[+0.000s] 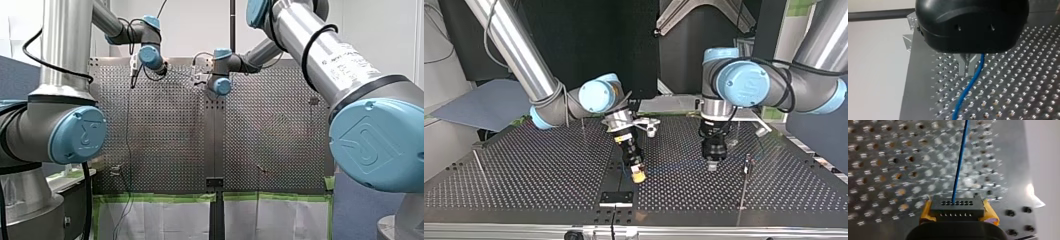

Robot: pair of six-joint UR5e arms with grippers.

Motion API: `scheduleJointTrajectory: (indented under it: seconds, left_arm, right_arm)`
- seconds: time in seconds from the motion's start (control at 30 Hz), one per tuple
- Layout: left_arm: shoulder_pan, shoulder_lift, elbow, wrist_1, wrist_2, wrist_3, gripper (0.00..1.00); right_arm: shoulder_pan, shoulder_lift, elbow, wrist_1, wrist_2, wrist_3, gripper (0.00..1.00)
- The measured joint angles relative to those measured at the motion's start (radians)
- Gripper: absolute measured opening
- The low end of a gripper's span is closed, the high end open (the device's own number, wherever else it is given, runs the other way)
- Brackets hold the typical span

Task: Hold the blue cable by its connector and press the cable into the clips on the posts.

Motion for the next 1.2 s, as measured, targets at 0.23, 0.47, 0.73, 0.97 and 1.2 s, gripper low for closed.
scheduleJointTrajectory:
  seconds: [0.23,0.47,0.73,0.97,1.2]
  left_arm:
    - [-0.022,-0.017,-0.026,0.037,-0.022,0.000,0.00]
    - [-0.056,-0.071,-0.053,0.065,-0.056,0.009,0.00]
    - [-0.079,-0.143,-0.119,0.137,-0.078,0.004,0.00]
    - [-0.086,-0.182,-0.145,0.195,-0.085,0.000,0.00]
    - [-0.112,-0.238,-0.147,0.228,-0.087,-0.004,0.00]
  right_arm:
    - [0.010,0.001,0.055,-0.003,0.001,-0.004,0.00]
    - [0.015,0.000,0.101,-0.002,0.019,-0.010,0.00]
    - [0.002,-0.002,0.171,-0.005,0.059,-0.023,0.00]
    - [-0.004,-0.002,0.233,-0.017,0.083,-0.042,0.00]
    - [-0.005,-0.003,0.294,-0.046,0.095,-0.046,0.00]
